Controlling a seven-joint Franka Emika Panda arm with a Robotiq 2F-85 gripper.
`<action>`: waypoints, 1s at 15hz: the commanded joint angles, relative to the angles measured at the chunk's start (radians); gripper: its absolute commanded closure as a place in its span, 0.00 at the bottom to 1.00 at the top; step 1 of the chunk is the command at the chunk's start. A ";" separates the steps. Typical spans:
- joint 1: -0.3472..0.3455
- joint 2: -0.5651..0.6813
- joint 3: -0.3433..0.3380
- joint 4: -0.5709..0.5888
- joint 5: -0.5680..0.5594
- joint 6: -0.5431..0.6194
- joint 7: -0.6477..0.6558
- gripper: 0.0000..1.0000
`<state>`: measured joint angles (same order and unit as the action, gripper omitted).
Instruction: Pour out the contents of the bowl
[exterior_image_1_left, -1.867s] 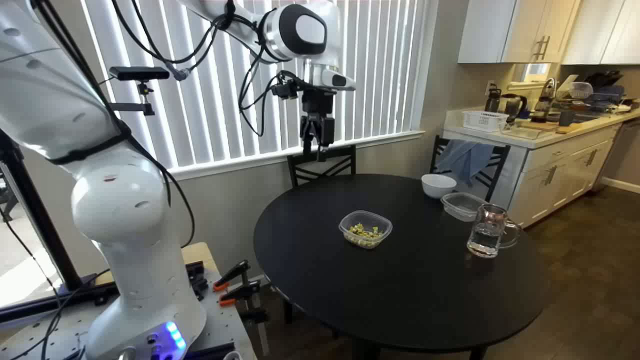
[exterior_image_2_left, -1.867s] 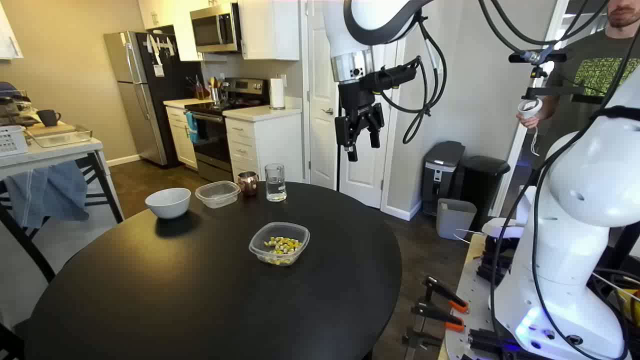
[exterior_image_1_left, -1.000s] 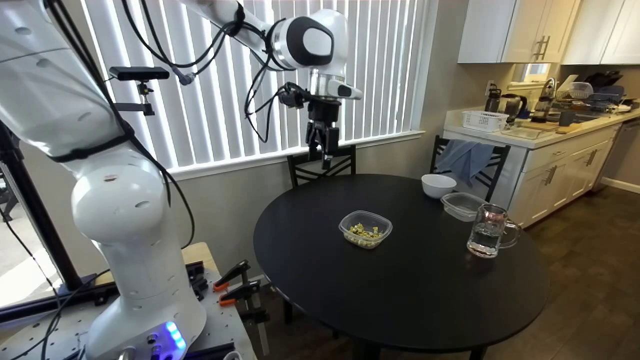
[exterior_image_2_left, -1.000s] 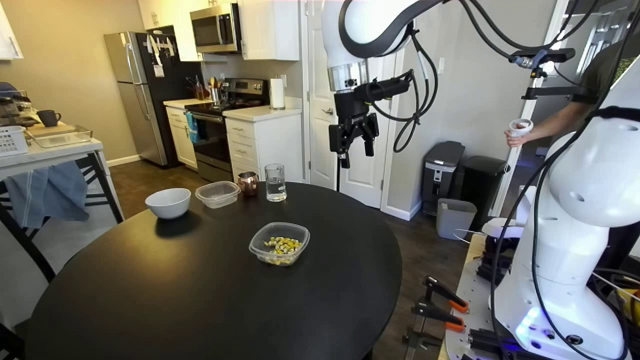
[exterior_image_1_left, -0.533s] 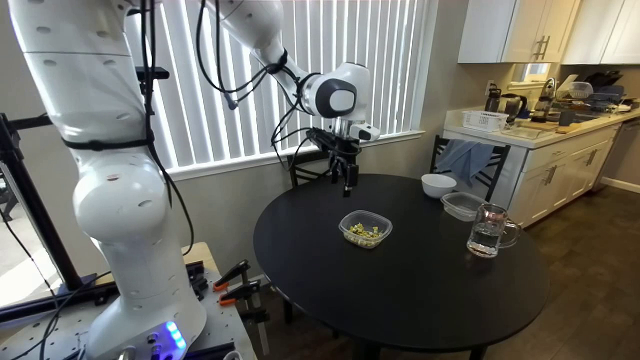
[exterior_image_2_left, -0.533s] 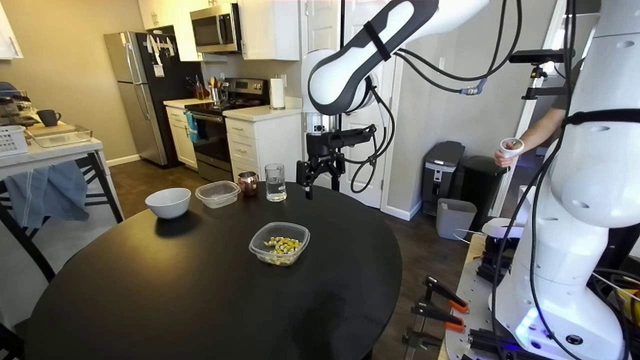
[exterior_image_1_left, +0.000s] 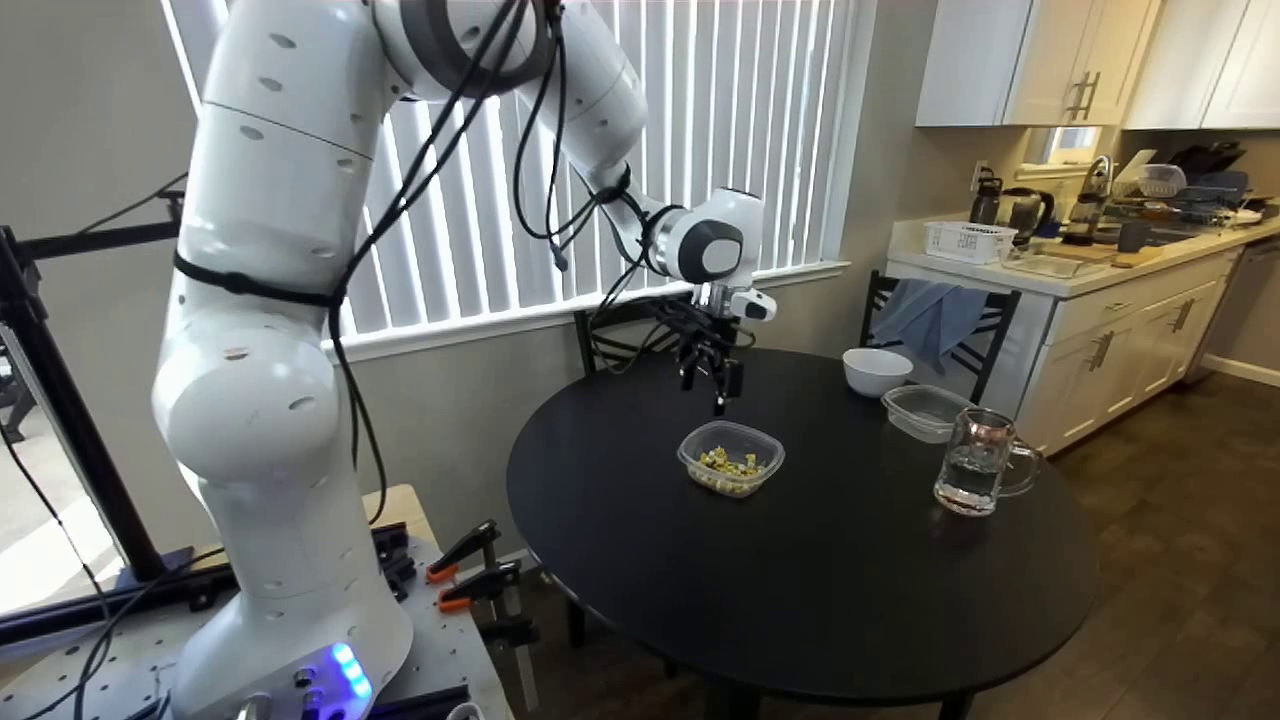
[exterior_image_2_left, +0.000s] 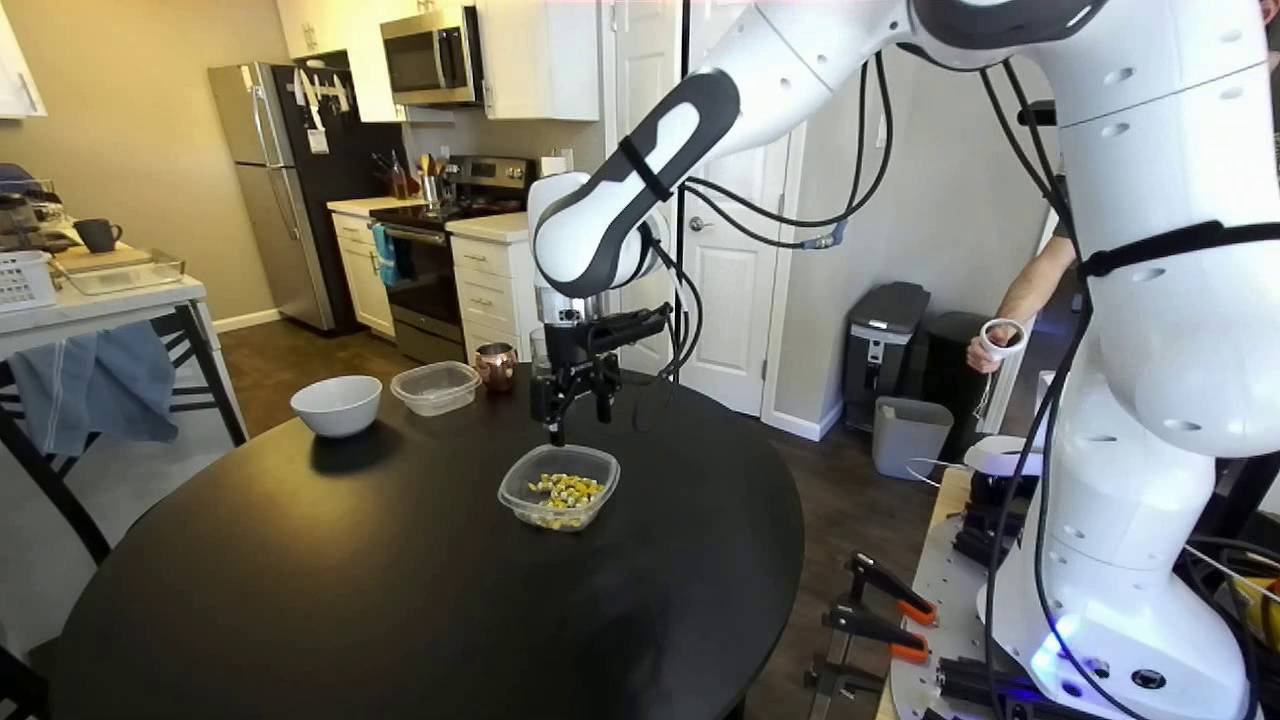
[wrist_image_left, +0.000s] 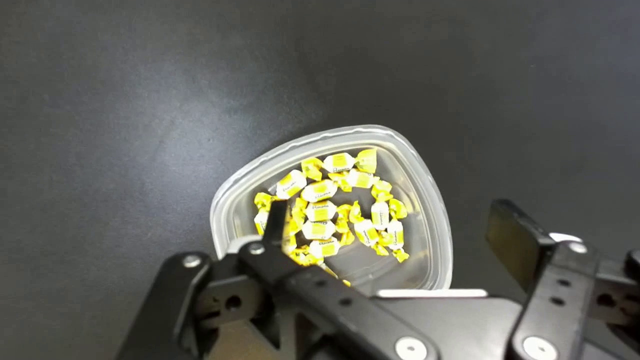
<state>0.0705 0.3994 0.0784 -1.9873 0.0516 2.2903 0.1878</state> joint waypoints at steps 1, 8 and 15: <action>0.017 0.127 -0.020 0.084 -0.042 0.019 -0.057 0.00; 0.096 0.223 -0.062 0.110 -0.149 0.137 0.011 0.00; 0.175 0.279 -0.116 0.124 -0.181 0.214 0.100 0.00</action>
<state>0.2188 0.6532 -0.0150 -1.8716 -0.1028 2.4787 0.2430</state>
